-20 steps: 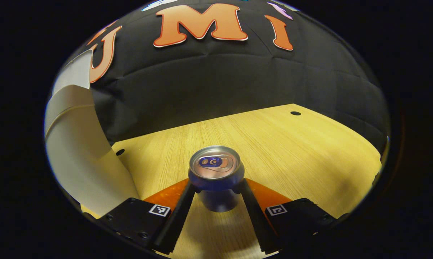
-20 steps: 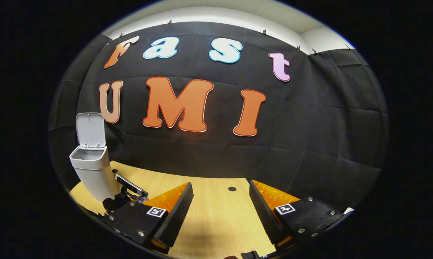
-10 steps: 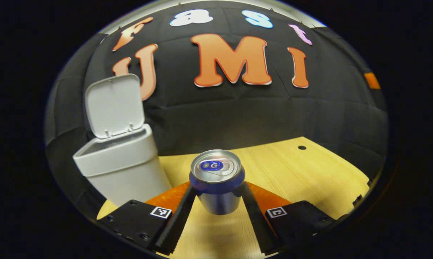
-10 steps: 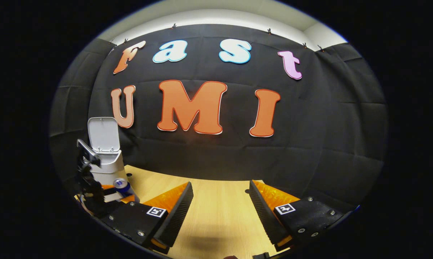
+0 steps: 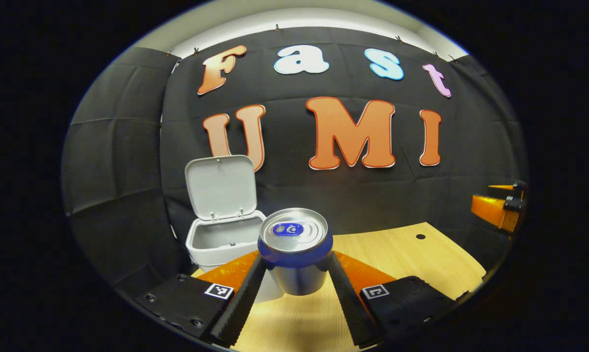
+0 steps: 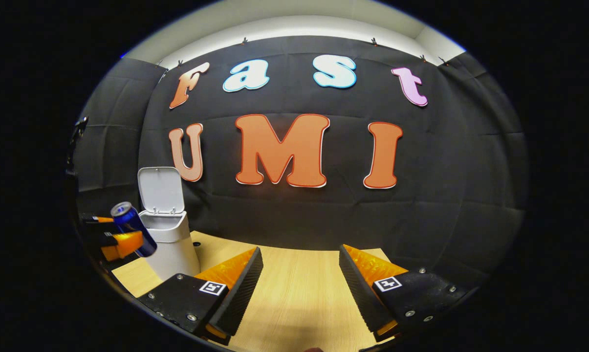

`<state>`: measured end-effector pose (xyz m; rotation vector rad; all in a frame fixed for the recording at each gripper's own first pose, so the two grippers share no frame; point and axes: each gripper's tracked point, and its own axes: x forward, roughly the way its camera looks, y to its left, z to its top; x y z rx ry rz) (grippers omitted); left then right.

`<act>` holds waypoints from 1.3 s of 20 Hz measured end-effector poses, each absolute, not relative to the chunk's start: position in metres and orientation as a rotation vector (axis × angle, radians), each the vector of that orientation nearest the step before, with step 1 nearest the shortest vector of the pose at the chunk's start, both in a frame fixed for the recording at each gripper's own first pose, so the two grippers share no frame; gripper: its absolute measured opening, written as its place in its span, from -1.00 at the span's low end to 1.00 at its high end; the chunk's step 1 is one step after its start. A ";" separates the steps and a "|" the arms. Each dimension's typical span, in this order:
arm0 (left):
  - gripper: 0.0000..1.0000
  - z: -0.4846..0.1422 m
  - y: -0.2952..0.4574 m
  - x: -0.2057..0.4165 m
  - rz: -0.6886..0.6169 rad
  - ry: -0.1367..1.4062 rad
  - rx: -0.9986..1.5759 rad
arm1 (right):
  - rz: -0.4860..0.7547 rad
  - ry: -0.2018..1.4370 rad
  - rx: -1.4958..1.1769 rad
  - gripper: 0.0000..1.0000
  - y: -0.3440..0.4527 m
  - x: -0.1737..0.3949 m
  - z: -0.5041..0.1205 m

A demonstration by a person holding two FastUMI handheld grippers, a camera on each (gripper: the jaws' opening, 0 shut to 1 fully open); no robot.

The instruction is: Press the lid of the desktop garbage bin to open it, pick up the crumpled paper on the desktop and throw it into the bin, then pick up the pop can on the desktop and drop it into the bin, and finally close the garbage bin lid.

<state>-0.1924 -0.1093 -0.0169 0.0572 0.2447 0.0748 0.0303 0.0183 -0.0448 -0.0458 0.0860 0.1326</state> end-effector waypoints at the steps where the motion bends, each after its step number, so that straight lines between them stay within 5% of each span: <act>1: 0.58 -0.005 -0.102 -0.193 0.093 0.227 0.056 | 0.142 0.088 -0.048 0.88 0.021 0.032 -0.046; 7: 0.59 0.009 -0.046 -0.166 0.202 0.186 0.030 | 0.148 0.096 -0.057 0.88 0.028 0.034 -0.049; 26: 0.60 -0.087 0.053 0.036 0.214 0.267 0.099 | -0.028 0.169 -0.078 0.88 0.013 0.034 -0.068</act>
